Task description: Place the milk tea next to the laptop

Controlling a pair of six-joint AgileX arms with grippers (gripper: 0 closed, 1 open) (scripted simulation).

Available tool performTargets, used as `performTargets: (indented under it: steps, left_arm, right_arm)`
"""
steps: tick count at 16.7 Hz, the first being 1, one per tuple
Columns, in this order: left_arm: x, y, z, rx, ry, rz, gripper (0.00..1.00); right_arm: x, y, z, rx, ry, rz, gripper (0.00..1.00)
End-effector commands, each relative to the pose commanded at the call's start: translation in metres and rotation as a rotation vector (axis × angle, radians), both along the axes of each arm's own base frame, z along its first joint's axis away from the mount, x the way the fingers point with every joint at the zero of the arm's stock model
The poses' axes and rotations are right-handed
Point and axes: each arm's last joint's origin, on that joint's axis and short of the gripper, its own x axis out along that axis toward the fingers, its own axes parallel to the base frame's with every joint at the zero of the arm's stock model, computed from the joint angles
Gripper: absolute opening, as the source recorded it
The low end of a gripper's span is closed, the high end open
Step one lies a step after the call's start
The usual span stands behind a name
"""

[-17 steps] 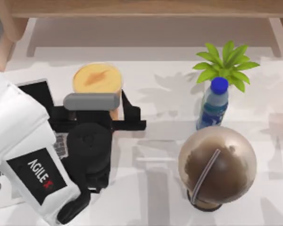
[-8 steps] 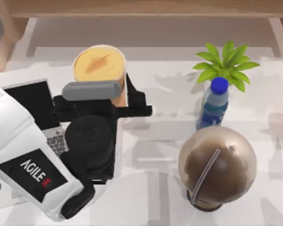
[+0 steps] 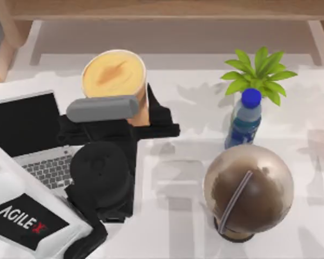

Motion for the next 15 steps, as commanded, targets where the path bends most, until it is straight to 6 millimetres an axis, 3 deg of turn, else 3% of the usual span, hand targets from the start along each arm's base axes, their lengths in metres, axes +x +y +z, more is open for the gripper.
performTargets:
  steps: [15]
  left_arm:
    - [-0.068,0.027,-0.009,0.126,0.107,0.01,0.0]
  right_arm:
    - [0.0,0.0,0.0,0.0,0.0,0.0,1.0]
